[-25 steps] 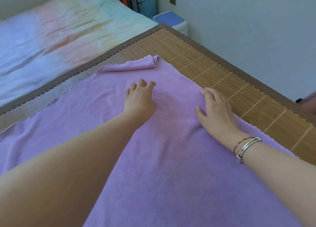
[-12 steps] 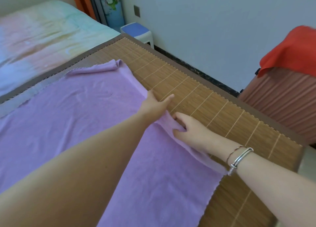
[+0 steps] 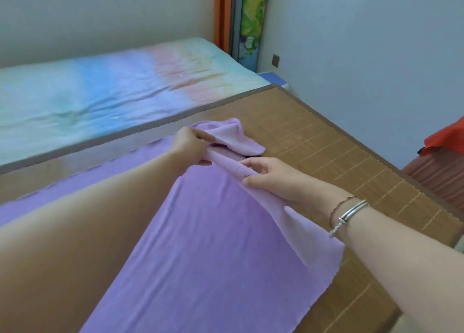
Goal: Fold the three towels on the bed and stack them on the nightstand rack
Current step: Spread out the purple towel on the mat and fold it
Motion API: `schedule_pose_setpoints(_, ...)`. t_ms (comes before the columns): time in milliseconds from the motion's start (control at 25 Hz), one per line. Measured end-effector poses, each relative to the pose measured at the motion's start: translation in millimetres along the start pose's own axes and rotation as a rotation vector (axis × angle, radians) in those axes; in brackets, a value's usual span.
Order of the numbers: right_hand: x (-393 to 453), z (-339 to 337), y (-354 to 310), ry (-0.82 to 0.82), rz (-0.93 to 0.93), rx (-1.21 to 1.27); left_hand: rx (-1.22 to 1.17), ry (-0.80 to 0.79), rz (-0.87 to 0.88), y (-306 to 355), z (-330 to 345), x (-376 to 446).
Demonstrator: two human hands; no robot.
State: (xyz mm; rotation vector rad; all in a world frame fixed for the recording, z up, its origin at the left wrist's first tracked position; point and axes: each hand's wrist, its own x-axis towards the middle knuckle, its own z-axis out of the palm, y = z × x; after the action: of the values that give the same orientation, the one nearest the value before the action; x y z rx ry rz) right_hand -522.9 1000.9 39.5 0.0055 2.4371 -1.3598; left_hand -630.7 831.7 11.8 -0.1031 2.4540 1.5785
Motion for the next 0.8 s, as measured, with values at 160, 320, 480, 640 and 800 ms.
schedule_pose_setpoints(160,-4.2,134.9,-107.6,-0.145,-0.115,-0.008,-0.017,0.193,-0.063,-51.0,-168.9,-72.3)
schedule_pose_setpoints(320,-12.1,272.4,-184.1,-0.356,-0.157,-0.007,0.13,0.314,-0.186,-128.4,-305.1,-139.8)
schedule_pose_setpoints(480,-27.4,408.2,-208.2,-0.558,-0.144,-0.103,0.247,0.359,-0.336,-233.3,-388.8,-212.9)
schedule_pose_setpoints(640,-53.9,521.5,-209.5,-0.754,-0.135,-0.143,0.272,0.38,-0.378,-313.9,-436.6,-277.6)
schedule_pose_setpoints(800,-76.4,592.1,-211.1,-0.918,-0.128,-0.141,0.213,0.353,-0.392,-360.8,-471.8,-330.7)
